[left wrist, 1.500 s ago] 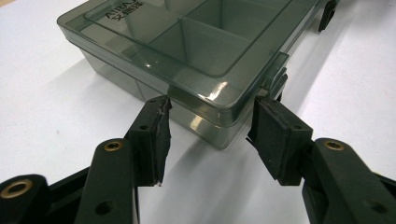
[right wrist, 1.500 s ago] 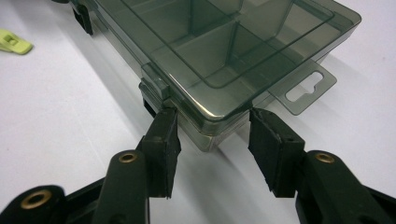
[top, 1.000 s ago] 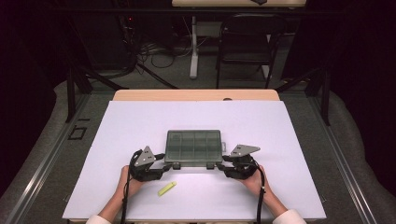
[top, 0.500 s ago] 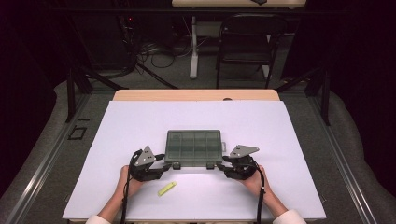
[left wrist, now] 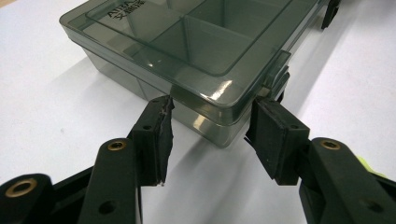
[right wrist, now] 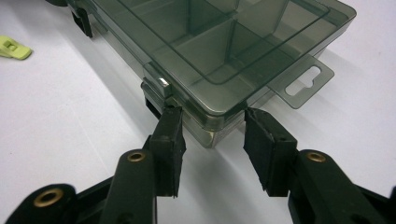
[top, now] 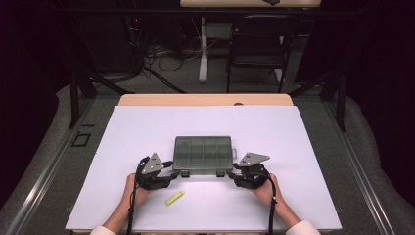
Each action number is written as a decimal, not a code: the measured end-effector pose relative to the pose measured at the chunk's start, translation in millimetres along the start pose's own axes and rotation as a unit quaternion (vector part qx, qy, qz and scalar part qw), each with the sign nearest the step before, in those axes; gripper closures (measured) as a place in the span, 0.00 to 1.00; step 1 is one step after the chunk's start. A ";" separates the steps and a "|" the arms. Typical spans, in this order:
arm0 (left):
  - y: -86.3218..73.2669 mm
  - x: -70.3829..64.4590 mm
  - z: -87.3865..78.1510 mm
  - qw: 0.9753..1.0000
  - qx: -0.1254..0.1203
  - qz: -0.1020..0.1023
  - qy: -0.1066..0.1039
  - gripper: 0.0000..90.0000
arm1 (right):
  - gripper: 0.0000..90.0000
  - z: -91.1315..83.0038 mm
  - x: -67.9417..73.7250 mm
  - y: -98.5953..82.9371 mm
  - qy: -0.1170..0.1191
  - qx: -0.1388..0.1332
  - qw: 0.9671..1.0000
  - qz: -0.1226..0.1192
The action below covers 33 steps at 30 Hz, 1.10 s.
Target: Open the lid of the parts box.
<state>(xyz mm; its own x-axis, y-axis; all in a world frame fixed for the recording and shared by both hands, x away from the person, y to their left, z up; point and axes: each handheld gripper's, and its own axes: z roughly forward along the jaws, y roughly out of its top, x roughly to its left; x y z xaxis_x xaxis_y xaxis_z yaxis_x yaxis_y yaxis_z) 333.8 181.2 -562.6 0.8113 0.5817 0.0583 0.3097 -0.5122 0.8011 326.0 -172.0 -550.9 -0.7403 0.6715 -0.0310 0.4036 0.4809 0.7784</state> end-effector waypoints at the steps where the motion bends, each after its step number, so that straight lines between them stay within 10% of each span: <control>1: -0.1 0.1 0.0 1.000 0.000 0.000 0.000 0.55 | 0.63 -0.2 -0.3 -0.1 0.002 0.000 1.000 0.003; 16: -1.3 0.7 0.5 1.000 -0.004 -0.002 -0.003 0.55 | 0.68 -1.3 -4.5 -2.5 0.016 -0.011 0.999 0.049; 33: 1.4 0.1 3.9 1.000 -0.002 -0.004 0.004 0.48 | 0.56 3.2 0.1 2.9 -0.004 0.001 1.000 0.021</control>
<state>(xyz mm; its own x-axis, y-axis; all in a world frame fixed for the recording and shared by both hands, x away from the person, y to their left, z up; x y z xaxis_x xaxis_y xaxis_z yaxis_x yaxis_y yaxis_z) 336.3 178.1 -563.7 0.8054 0.5900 0.0564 0.3142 -0.5058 0.8034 328.8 -168.8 -550.6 -0.7179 0.6961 -0.0040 0.4353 0.4535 0.7777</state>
